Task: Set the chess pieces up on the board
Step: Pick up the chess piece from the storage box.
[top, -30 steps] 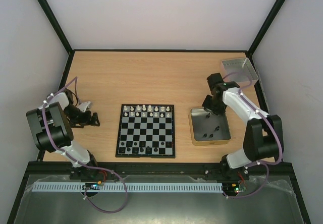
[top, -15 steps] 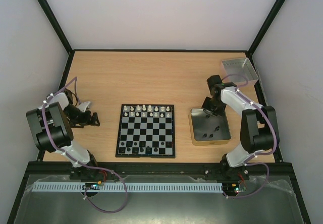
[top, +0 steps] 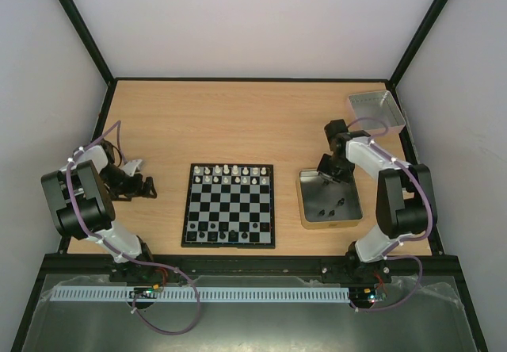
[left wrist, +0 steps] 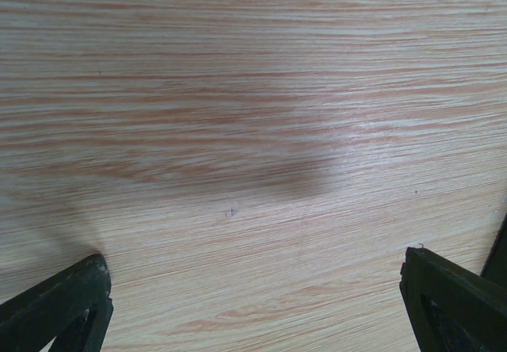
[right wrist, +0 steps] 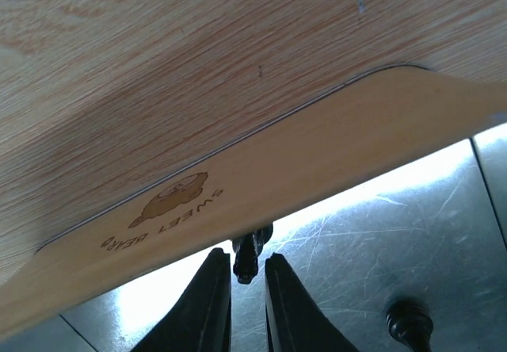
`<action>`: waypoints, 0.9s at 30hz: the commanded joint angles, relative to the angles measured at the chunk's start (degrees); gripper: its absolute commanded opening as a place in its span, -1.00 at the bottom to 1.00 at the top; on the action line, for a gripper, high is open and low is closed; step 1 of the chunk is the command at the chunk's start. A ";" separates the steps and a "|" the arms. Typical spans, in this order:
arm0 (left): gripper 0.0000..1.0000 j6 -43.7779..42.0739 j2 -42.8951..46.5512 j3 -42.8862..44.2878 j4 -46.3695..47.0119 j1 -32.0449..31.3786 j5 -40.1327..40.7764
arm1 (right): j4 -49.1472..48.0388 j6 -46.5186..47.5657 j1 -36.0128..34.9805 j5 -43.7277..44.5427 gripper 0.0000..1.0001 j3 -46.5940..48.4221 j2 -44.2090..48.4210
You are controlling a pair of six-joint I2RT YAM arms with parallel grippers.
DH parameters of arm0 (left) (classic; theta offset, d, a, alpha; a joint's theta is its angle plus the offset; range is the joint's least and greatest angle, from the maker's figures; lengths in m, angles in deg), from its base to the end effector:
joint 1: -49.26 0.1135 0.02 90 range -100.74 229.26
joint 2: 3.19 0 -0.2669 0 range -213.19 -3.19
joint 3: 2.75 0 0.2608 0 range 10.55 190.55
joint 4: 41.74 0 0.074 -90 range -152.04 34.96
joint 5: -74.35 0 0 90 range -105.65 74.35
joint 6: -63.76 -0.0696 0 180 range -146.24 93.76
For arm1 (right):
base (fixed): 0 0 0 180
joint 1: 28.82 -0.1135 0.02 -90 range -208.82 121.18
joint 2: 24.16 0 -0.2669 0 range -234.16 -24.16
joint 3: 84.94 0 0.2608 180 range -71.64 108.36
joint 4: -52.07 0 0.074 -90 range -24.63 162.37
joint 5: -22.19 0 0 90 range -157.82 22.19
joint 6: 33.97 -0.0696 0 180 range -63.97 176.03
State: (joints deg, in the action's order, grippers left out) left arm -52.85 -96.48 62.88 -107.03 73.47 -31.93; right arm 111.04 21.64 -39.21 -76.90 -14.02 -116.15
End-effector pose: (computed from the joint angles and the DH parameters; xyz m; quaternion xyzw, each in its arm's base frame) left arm 0.2443 0.0884 0.1183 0.0171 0.9895 -0.1388 0.0377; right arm 0.2905 0.0644 0.1459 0.1997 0.9728 0.1060 0.0499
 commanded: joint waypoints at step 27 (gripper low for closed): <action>0.98 -0.55 -0.75 -1.05 -0.79 0.68 -0.34 | 4.87 0.90 -3.38 3.36 -0.95 -3.23 9.24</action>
State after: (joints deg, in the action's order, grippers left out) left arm -52.85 -96.48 62.88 -107.05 73.71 -32.15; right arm 111.06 22.53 -39.98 -75.15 -16.09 -111.58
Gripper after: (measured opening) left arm 0.990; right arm 0.024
